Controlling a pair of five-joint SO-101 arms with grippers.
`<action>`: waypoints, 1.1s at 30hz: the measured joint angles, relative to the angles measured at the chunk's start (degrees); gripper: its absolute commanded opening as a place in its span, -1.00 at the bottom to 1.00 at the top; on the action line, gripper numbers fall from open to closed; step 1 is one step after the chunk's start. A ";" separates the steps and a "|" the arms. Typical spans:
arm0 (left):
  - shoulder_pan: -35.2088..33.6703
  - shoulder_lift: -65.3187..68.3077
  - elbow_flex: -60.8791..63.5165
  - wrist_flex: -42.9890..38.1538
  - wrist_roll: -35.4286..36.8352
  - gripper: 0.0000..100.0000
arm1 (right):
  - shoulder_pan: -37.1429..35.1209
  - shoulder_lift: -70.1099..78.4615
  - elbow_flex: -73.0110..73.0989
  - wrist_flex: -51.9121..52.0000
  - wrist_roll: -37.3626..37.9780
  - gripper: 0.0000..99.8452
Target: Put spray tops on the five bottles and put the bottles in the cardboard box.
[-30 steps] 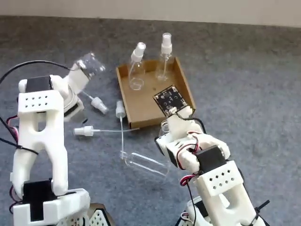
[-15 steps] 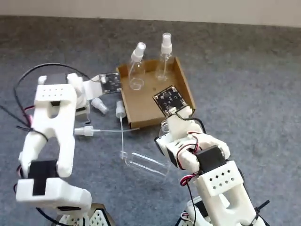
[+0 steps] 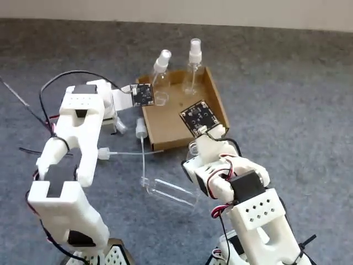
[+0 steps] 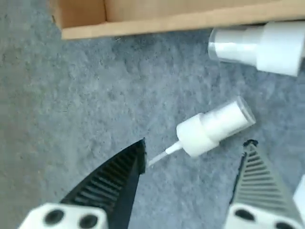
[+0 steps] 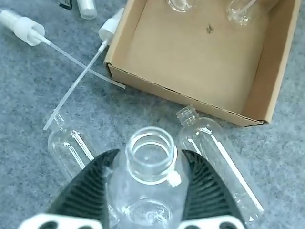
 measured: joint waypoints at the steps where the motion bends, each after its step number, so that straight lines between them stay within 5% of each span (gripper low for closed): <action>1: 0.00 0.70 0.00 -0.62 0.00 -0.41 | 0.00 0.00 0.00 0.00 0.00 -0.99; 33: -2.20 6.86 -0.79 -2.11 -0.09 -0.60 | 0.00 0.00 0.00 0.00 0.00 -0.99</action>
